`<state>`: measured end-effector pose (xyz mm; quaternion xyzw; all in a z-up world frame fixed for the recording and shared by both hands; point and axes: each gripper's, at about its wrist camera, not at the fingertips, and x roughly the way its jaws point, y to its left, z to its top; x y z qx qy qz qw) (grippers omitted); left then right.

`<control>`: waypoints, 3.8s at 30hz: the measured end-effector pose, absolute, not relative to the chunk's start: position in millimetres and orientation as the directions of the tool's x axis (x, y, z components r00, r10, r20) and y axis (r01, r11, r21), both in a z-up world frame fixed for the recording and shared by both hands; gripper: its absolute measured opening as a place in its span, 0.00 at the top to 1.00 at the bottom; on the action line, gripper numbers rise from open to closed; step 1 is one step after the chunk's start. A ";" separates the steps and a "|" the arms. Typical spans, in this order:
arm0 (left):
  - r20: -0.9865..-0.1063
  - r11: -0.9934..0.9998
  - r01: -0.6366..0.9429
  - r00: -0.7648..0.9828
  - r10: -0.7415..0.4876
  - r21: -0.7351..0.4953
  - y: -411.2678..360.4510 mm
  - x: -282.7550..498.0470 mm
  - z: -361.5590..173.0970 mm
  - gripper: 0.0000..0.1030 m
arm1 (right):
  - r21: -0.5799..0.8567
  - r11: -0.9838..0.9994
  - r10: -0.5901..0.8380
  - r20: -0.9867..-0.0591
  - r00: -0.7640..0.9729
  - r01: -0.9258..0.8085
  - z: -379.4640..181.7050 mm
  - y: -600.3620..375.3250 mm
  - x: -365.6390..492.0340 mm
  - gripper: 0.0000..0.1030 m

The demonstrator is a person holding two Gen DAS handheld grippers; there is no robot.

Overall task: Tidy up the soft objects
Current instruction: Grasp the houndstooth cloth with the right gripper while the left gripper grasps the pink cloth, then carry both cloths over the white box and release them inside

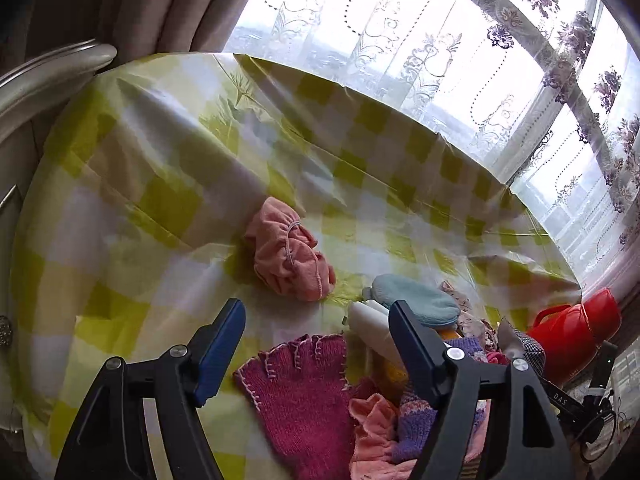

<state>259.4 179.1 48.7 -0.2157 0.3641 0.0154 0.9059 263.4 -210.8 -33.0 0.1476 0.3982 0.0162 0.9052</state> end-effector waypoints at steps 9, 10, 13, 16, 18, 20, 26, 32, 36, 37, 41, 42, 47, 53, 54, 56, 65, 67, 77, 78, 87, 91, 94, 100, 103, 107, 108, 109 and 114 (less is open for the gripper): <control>-0.719 0.844 -0.277 0.674 -0.170 -0.459 206.9 334.1 5.5 0.23 | 0.226 0.971 0.116 -0.728 0.675 0.076 -39.4 -197.3 272.1 0.37; -0.730 0.843 -0.286 0.662 -0.170 -0.455 207.9 341.3 0.5 0.23 | 0.223 0.972 0.116 -0.730 0.673 0.074 -40.3 -195.5 272.8 0.37; -0.761 0.846 -0.303 0.626 -0.169 -0.438 207.5 360.1 -12.6 0.23 | 0.211 0.975 0.111 -0.731 0.674 0.068 -42.7 -192.7 275.5 0.37; -0.791 0.857 -0.314 0.590 -0.161 -0.408 204.2 374.8 -24.6 0.24 | 0.205 0.976 0.109 -0.733 0.671 0.065 -44.2 -192.1 278.4 0.54; -0.797 0.867 -0.296 0.579 -0.170 -0.400 200.0 380.5 -29.1 0.40 | 0.195 0.979 0.103 -0.736 0.669 0.063 -44.7 -191.0 279.9 0.65; -0.796 0.875 -0.280 0.580 -0.173 -0.395 194.8 382.1 -28.9 0.58 | 0.183 0.981 0.099 -0.734 0.672 0.056 -44.2 -190.4 279.7 0.77; -0.761 0.882 -0.248 0.626 -0.171 -0.402 188.4 365.5 -13.4 0.72 | 0.159 0.987 0.099 -0.698 0.709 0.019 -33.8 -186.9 267.6 0.81; -0.717 0.879 -0.249 0.684 -0.139 -0.408 190.2 331.0 12.2 0.72 | 0.167 0.986 0.114 -0.667 0.736 -0.002 -18.4 -187.9 252.7 0.81; -0.688 0.881 -0.247 0.717 -0.113 -0.403 185.0 307.4 30.7 0.72 | 0.173 0.985 0.128 -0.651 0.748 -0.018 -8.6 -188.7 240.8 0.81; -0.680 0.882 -0.244 0.725 -0.111 -0.404 183.1 301.3 35.4 0.72 | 0.170 0.985 0.129 -0.647 0.752 -0.023 -6.2 -188.1 238.1 0.81; -0.650 0.885 -0.227 0.752 -0.107 -0.408 173.7 277.5 52.1 0.72 | 0.157 0.987 0.133 -0.635 0.761 -0.041 2.5 -187.4 225.7 0.81; -0.643 0.885 -0.219 0.758 -0.110 -0.410 170.8 271.1 56.3 0.72 | 0.153 0.987 0.131 -0.632 0.764 -0.043 4.6 -188.0 222.0 0.81; -0.604 0.888 -0.175 0.785 -0.135 -0.426 151.6 241.9 76.7 0.72 | 0.148 0.988 0.133 -0.623 0.770 -0.051 13.8 -192.9 207.1 0.81; -0.569 0.893 -0.095 0.799 -0.195 -0.440 117.8 213.8 96.1 0.72 | 0.155 0.986 0.141 -0.612 0.778 -0.057 22.3 -201.9 184.7 0.81; -0.563 0.894 -0.083 0.801 -0.203 -0.441 110.4 209.9 98.9 0.72 | 0.153 0.986 0.141 -0.610 0.779 -0.059 23.6 -203.9 181.7 0.81; -0.553 0.893 -0.051 0.801 -0.231 -0.447 98.5 200.8 103.4 0.72 | 0.155 0.986 0.143 -0.610 0.780 -0.060 25.3 -209.0 175.4 0.81; -0.535 0.892 0.104 0.767 -0.353 -0.439 25.7 176.2 119.4 0.72 | 0.153 0.988 0.116 -0.599 0.793 -0.029 32.6 -247.9 141.0 0.81; -0.533 0.886 0.140 0.754 -0.384 -0.441 9.1 171.0 122.5 0.72 | 0.149 0.989 0.100 -0.598 0.796 -0.012 33.9 -259.4 133.0 0.81; -0.547 0.850 0.276 0.667 -0.506 -0.449 -63.9 154.0 121.0 0.72 | 0.126 0.987 -0.007 -0.606 0.796 0.104 33.0 -320.3 103.9 0.81; -0.550 0.844 0.287 0.655 -0.518 -0.453 -71.2 152.2 118.7 0.72 | 0.125 0.985 -0.018 -0.609 0.793 0.118 32.0 -327.2 100.6 0.81; -0.587 0.790 0.383 0.530 -0.612 -0.479 -137.3 135.4 98.0 0.72 | 0.109 0.969 -0.104 -0.641 0.761 0.224 20.6 -379.5 79.8 0.81; -0.603 0.760 0.433 0.464 -0.649 -0.484 -166.4 125.7 88.0 0.72 | 0.101 0.961 -0.129 -0.659 0.741 0.257 14.7 -394.9 71.3 0.81; -0.615 0.743 0.456 0.423 -0.666 -0.490 -184.9 119.6 81.4 0.72 | 0.096 0.954 -0.148 -0.673 0.725 0.284 9.4 -406.4 65.5 0.81; -0.628 0.708 0.501 0.355 -0.692 -0.497 -216.4 108.5 75.0 0.71 | 0.089 0.942 -0.170 -0.707 0.687 0.324 -3.1 -424.1 52.8 0.78; -0.632 0.686 0.518 0.314 -0.708 -0.511 -230.0 106.0 71.2 0.68 | 0.088 0.938 -0.174 -0.718 0.674 0.335 -8.8 -430.8 46.5 0.78; -0.642 0.658 0.533 0.252 -0.724 -0.532 -245.7 104.7 65.3 0.51 | 0.090 0.931 -0.181 -0.729 0.660 0.354 -12.6 -438.5 40.0 0.68; -0.643 0.657 0.535 0.251 -0.724 -0.531 -247.8 103.8 64.6 0.43 | 0.090 0.930 -0.182 -0.729 0.660 0.356 -12.7 -439.8 38.8 0.63; -0.641 0.657 0.537 0.254 -0.725 -0.530 -248.2 103.1 65.4 0.37 | 0.087 0.930 -0.185 -0.728 0.660 0.357 -12.2 -440.3 37.4 0.53; -0.645 0.674 0.531 0.279 -0.711 -0.513 -244.5 105.8 68.8 0.33 | 0.083 0.933 -0.190 -0.712 0.676 0.349 -7.3 -438.5 36.8 0.35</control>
